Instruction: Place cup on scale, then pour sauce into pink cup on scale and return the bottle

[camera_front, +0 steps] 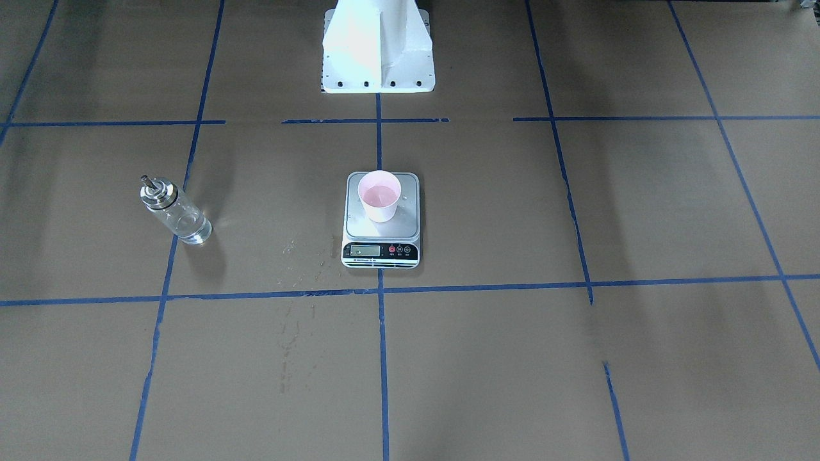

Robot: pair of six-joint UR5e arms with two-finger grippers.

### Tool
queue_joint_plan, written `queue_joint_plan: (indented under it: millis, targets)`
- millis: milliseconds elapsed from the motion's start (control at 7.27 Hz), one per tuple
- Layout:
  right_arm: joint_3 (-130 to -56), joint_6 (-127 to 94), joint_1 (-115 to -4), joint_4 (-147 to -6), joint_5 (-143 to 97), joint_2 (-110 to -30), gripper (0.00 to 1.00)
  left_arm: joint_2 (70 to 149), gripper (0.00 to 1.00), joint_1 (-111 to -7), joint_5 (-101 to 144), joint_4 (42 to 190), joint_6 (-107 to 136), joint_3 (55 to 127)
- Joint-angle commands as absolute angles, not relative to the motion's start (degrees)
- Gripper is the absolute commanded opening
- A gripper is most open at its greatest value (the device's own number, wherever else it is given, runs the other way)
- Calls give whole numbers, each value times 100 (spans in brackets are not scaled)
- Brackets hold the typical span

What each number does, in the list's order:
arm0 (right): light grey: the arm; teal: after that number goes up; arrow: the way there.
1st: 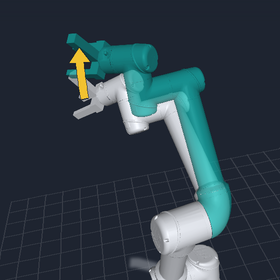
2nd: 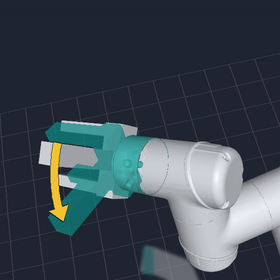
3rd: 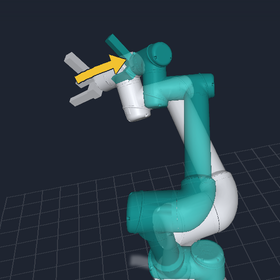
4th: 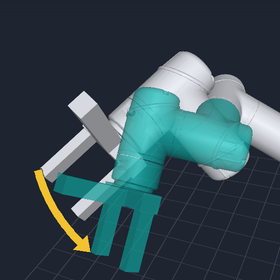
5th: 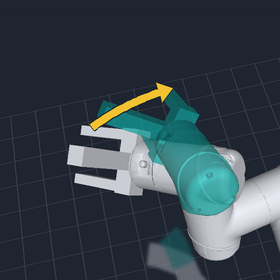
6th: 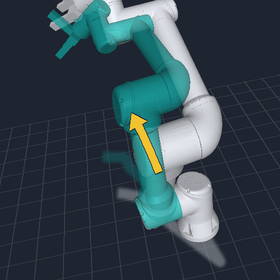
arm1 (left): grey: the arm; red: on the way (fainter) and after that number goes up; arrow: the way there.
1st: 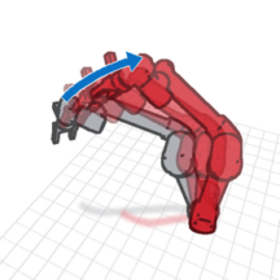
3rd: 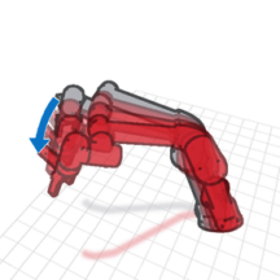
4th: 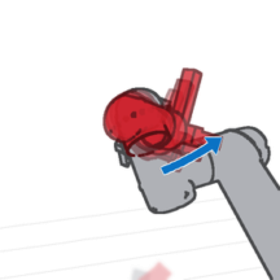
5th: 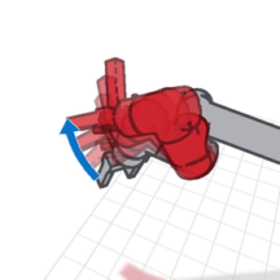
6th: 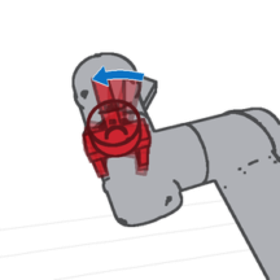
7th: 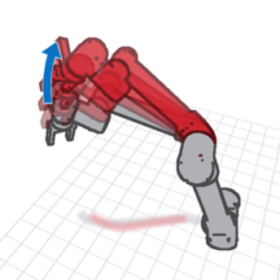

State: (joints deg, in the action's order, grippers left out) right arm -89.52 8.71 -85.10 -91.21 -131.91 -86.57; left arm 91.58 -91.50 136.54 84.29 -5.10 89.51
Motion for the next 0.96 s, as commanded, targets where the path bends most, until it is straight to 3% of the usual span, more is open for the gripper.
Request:
queue_joint_plan:
  millis: [0, 825]
  targets:
    - [-8973, 879, -8508, -9123, -13236, -8657, 100, 9158, 100, -9149, 13650, 8455, -510, 8930]
    - [-8991, 879, -8508, -9097, -13755, -8815, 100, 9158, 100, -9149, 13658, 8455, -510, 8938]
